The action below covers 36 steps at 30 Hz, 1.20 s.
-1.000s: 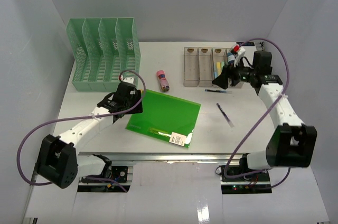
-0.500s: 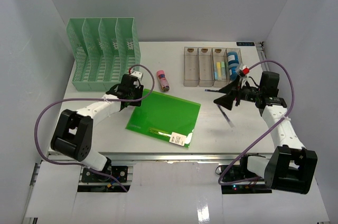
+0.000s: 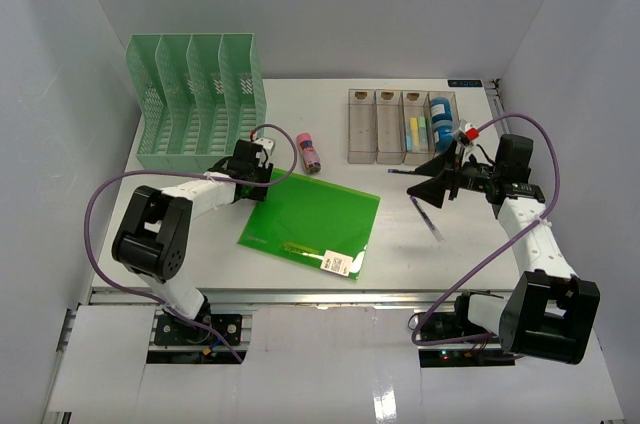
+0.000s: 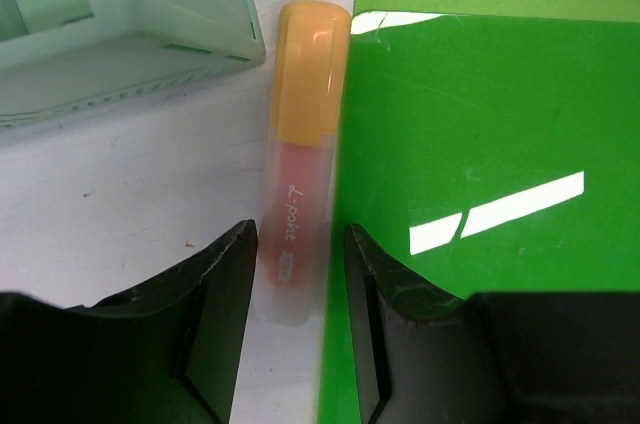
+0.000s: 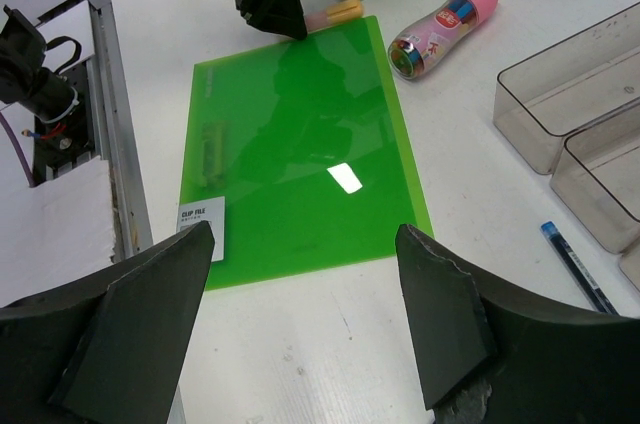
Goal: Organize the desk
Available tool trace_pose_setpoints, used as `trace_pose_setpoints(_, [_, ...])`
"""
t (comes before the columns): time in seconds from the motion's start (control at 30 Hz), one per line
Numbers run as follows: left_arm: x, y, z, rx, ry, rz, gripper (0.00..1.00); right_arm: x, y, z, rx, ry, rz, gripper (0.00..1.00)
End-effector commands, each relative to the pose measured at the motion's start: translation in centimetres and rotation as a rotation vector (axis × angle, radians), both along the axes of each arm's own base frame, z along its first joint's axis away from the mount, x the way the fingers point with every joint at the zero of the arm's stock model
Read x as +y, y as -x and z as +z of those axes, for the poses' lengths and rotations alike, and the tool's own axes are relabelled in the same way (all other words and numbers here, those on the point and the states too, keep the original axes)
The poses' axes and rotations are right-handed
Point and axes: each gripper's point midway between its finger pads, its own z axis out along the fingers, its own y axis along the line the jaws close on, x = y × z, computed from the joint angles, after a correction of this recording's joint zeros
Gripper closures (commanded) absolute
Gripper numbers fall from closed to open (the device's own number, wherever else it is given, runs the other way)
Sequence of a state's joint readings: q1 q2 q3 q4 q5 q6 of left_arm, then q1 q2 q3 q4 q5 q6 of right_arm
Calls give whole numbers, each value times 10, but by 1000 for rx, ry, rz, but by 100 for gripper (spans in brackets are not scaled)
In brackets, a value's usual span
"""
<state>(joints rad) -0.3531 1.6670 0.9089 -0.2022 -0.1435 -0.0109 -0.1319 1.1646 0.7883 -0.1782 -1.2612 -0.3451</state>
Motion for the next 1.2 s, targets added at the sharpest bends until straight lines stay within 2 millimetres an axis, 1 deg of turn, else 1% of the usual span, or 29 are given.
trace_pose_setpoints(0.0, [1, -9, 3, -25, 4, -28, 52, -1, 0, 4, -13, -24, 21, 20])
trace_pose_setpoints(0.23, [3, 1, -5, 7, 4, -28, 61, -2, 1, 5, -15, -30, 21, 21])
trace_pose_setpoints(0.3, [3, 3, -3, 9, 6, -26, 67, -3, 1, 6, -18, -29, 20, 21])
trace_pose_setpoints(0.33, [2, 3, 1, 2, 13, -28, 70, -2, 1, 6, -18, -30, 22, 21])
trace_pose_setpoints(0.4, [-2, 4, 9, -4, 36, -36, 78, -3, 1, 6, -15, -31, 19, 21])
trace_pose_setpoints(0.5, [-11, 4, 29, -34, 86, -67, 82, -2, 2, 6, -8, -38, 27, 22])
trace_pose_setpoints(0.57, [-25, 9, 53, -62, 181, -90, 84, -2, 3, 7, -1, -44, 32, 22])
trace_pose_setpoints(0.63, [-34, 16, 70, -73, 251, -104, 85, -1, 4, 8, 0, -46, 35, 22])
trace_pose_setpoints(0.7, [-43, 25, 92, -100, 328, -125, 86, -2, 5, 9, 2, -46, 33, 23])
trace_pose_setpoints(0.8, [-49, 36, 110, -123, 397, -116, 87, -1, 5, 9, 9, -49, 32, 24])
trace_pose_setpoints(0.87, [-56, 44, 131, -151, 461, -141, 88, 0, 6, 10, 22, -57, 36, 24])
trace_pose_setpoints(0.97, [-74, 56, 146, -131, 591, -171, 88, 2, 11, 9, 57, -73, 46, 25])
trace_pose_setpoints(1.0, [-88, 62, 152, -118, 659, -211, 88, 4, 12, 8, 82, -72, 32, 29])
trace_pose_setpoints(1.03, [-100, 69, 155, -96, 721, -234, 88, 5, 9, 6, 98, -60, 1, 32])
trace_pose_setpoints(1.07, [-108, 76, 152, -65, 774, -224, 88, 6, -1, 4, 100, -36, -61, 36])
trace_pose_setpoints(1.1, [-119, 82, 154, -57, 829, -235, 88, 7, -5, 3, 130, -42, -116, 39])
trace_pose_setpoints(1.13, [-132, 91, 155, -40, 873, -255, 88, 9, -5, 1, 151, -51, -148, 40])
trace_pose_setpoints(1.17, [-146, 94, 164, -66, 920, -284, 88, 14, -5, 0, 179, -59, -169, 40])
